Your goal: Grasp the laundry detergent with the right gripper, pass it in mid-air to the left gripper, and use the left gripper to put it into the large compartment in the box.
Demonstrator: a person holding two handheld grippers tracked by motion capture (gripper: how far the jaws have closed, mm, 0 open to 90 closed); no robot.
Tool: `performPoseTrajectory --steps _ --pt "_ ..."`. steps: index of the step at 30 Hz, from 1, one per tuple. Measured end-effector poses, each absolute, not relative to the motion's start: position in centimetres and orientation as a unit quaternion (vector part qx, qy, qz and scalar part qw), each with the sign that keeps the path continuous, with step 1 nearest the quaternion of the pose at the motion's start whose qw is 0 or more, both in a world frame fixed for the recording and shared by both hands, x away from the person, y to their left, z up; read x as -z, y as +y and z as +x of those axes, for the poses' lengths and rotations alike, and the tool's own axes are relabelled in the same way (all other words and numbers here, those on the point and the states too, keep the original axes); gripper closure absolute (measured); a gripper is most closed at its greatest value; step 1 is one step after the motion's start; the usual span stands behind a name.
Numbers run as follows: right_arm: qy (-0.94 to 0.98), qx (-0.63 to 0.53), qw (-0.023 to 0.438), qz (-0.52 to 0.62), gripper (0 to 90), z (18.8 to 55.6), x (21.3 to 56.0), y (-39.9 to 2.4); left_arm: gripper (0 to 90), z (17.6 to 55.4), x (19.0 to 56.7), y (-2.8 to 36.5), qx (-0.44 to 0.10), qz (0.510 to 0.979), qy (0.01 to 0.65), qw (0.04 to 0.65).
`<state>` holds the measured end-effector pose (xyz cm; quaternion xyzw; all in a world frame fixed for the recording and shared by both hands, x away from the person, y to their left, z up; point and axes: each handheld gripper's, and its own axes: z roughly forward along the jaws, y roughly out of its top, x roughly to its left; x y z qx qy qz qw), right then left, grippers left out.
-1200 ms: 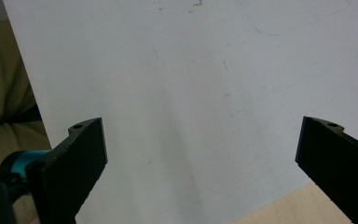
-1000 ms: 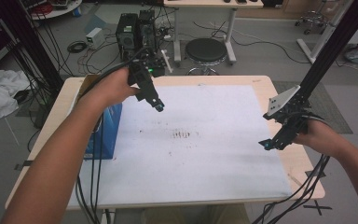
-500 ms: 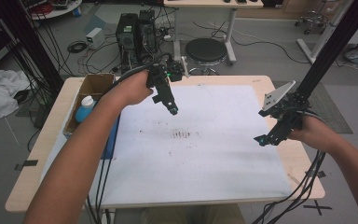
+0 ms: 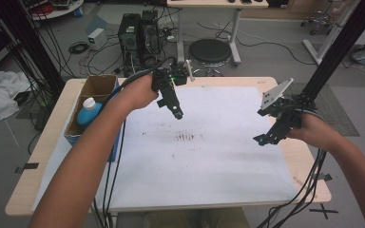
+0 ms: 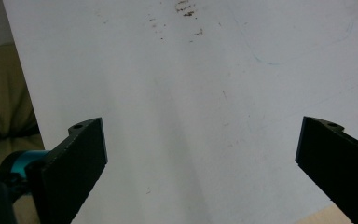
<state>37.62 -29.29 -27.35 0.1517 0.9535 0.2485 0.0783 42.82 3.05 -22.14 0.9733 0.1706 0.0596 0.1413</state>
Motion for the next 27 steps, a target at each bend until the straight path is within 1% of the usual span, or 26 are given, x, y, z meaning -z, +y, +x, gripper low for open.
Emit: performPoseTrajectory --steps 10,27 --pt "0.954 -0.247 0.076 0.154 1.0 37.80 27.24 -29.02 2.9 42.65 22.81 2.67 -0.054 0.978 0.154 0.131" --pt "0.955 -0.245 0.079 0.148 0.9 37.59 27.12 -28.68 2.9 42.32 22.57 3.19 -0.058 0.977 0.155 0.133"
